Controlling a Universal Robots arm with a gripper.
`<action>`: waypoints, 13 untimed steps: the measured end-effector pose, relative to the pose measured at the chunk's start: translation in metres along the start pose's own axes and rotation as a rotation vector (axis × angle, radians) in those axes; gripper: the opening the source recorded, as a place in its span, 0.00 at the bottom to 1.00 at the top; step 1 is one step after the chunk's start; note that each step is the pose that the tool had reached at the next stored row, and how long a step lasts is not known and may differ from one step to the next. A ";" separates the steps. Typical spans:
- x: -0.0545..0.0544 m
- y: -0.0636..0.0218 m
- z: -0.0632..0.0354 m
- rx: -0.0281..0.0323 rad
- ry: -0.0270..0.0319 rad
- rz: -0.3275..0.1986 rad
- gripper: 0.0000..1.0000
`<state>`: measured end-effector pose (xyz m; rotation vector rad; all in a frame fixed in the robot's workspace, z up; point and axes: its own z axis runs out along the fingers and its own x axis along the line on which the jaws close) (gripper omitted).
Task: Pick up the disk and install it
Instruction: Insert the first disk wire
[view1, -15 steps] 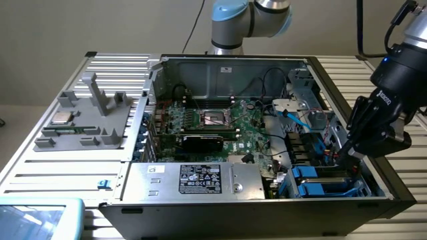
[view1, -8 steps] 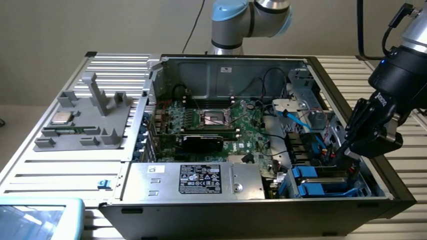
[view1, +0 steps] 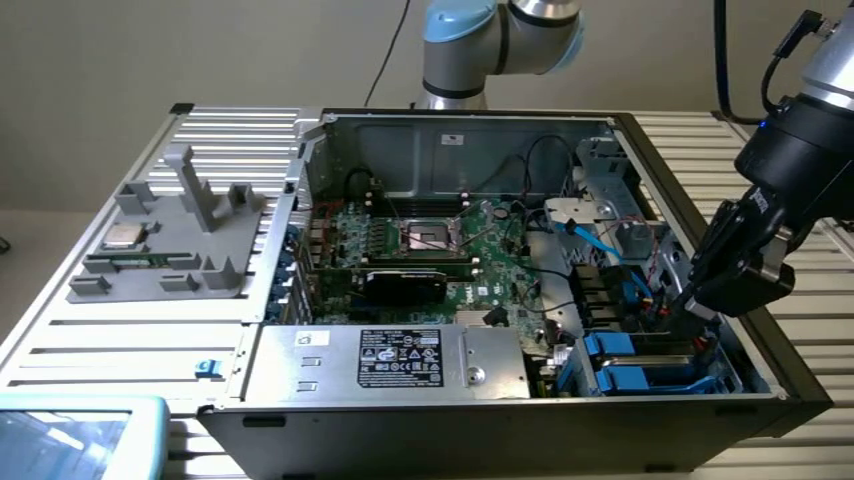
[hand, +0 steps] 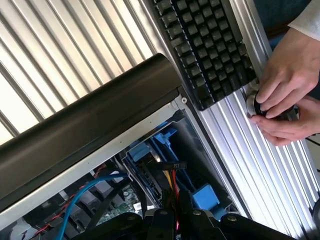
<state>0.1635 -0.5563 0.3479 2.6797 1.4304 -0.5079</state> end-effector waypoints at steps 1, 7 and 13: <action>0.000 0.0000 0.0002 0.0004 -0.0015 0.010 0.15; 0.000 0.0001 0.0012 -0.0100 -0.0229 0.065 0.15; 0.001 0.0002 0.0019 -0.0154 -0.0443 0.119 0.15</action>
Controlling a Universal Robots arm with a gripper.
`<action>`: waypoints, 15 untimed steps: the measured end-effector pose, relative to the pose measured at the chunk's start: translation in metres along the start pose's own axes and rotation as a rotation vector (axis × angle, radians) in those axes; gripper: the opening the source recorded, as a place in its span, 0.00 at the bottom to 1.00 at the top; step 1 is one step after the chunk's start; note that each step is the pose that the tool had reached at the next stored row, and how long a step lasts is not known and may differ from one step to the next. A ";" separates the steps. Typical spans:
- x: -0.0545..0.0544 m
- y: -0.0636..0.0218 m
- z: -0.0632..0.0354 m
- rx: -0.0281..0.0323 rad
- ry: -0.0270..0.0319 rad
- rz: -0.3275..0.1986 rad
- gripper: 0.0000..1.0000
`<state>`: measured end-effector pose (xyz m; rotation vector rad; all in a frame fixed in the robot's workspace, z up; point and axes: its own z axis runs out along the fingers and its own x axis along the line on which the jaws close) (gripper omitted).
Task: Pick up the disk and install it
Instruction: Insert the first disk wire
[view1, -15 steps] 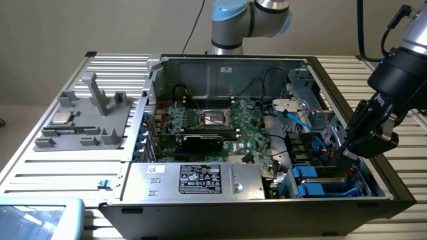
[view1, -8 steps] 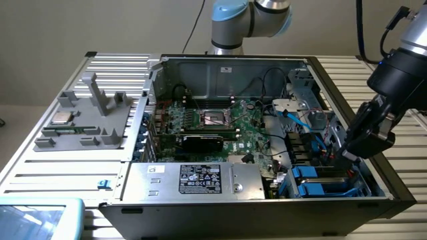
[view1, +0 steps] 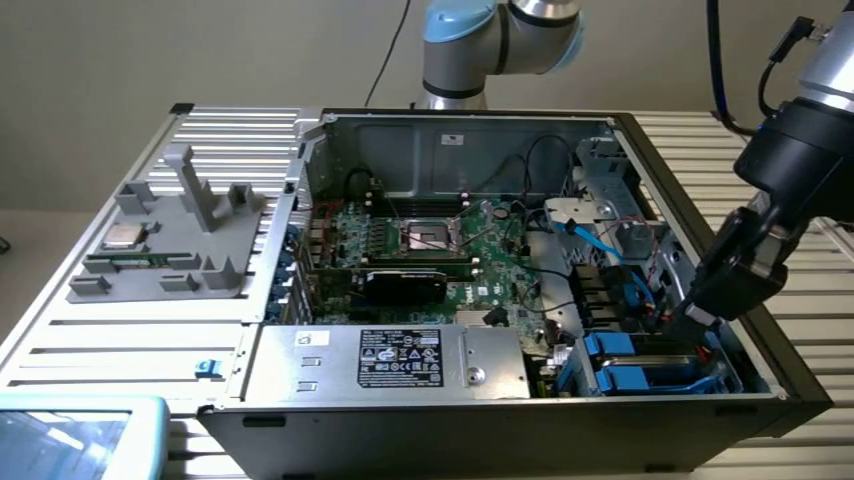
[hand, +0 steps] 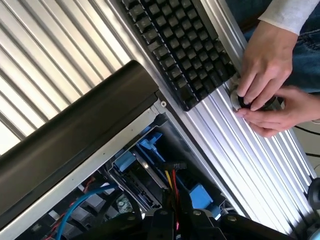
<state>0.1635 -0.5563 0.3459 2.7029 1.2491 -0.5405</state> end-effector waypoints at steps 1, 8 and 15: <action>0.000 0.0000 0.0001 0.0012 -0.0012 0.007 0.17; 0.000 0.0000 0.0002 0.0048 -0.0016 0.018 0.30; 0.000 0.0001 0.0000 0.0124 -0.0009 0.038 0.45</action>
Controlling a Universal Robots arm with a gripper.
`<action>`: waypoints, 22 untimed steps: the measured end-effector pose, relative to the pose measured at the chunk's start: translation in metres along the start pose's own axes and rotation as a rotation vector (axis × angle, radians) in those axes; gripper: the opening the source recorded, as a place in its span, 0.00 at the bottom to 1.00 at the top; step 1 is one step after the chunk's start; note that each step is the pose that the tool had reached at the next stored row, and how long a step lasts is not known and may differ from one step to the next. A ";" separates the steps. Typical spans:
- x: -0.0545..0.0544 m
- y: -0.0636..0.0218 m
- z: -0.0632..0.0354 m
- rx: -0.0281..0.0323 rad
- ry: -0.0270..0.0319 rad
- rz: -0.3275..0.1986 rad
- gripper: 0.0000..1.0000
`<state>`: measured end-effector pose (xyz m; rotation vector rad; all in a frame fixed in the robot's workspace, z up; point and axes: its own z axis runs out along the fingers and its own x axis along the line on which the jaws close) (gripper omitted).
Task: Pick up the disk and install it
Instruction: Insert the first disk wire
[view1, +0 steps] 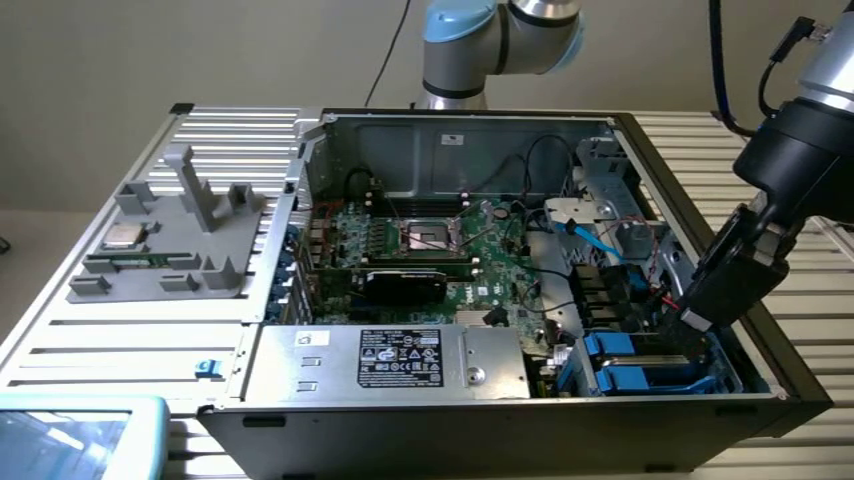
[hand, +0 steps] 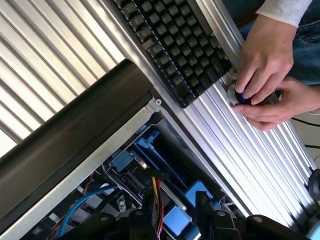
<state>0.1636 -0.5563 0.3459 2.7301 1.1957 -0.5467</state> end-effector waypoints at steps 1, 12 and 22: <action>0.000 0.0000 0.0000 0.0029 0.0005 0.007 0.45; -0.001 -0.0001 -0.0035 0.0111 0.0229 0.052 0.53; -0.007 0.0000 -0.0180 0.0145 0.0344 0.058 0.53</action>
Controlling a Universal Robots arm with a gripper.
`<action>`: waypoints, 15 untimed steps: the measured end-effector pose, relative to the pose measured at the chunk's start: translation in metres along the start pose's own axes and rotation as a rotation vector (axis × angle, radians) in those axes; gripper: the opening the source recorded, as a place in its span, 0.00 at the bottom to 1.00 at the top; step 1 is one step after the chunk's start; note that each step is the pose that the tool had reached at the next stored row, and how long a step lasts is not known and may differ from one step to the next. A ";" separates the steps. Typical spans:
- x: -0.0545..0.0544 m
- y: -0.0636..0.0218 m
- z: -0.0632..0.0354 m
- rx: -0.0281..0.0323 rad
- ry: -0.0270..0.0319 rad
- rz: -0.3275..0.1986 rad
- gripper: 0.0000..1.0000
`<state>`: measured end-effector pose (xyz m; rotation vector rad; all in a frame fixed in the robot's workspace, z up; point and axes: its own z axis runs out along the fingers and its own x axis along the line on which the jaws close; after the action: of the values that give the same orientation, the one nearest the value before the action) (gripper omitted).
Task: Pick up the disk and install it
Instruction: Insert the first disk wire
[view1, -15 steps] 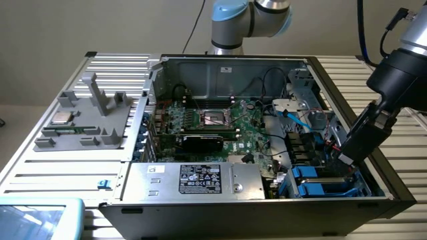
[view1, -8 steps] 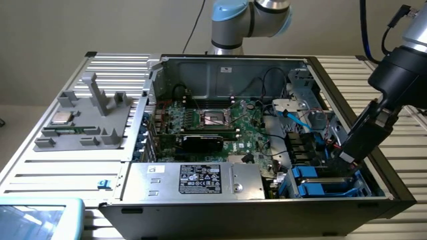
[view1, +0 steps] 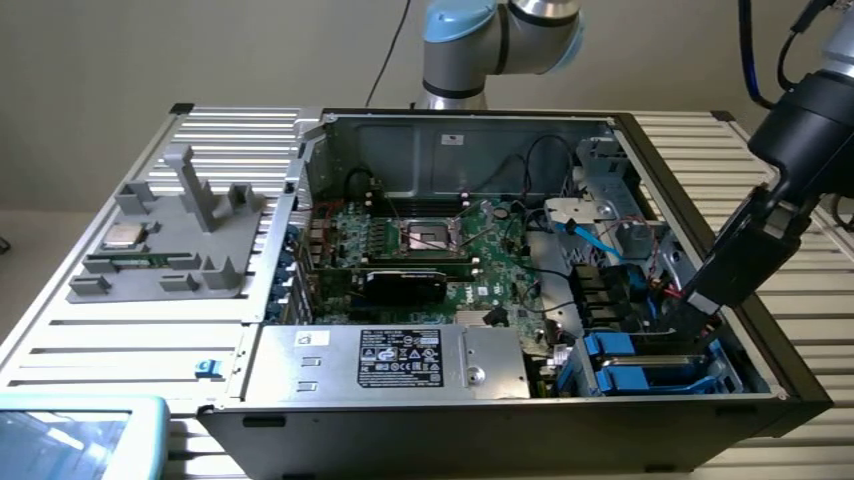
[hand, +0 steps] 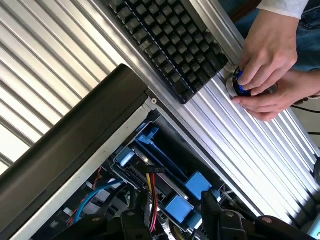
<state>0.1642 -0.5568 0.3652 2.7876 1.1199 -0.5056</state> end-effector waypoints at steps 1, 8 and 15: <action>-0.001 0.0000 -0.0023 0.0003 0.0001 0.001 0.53; -0.006 -0.0004 -0.0177 0.0024 0.0024 0.012 0.53; -0.013 -0.0010 -0.0353 0.0095 0.0049 0.036 0.53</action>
<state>0.1643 -0.5571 0.4027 2.8131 1.0690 -0.5021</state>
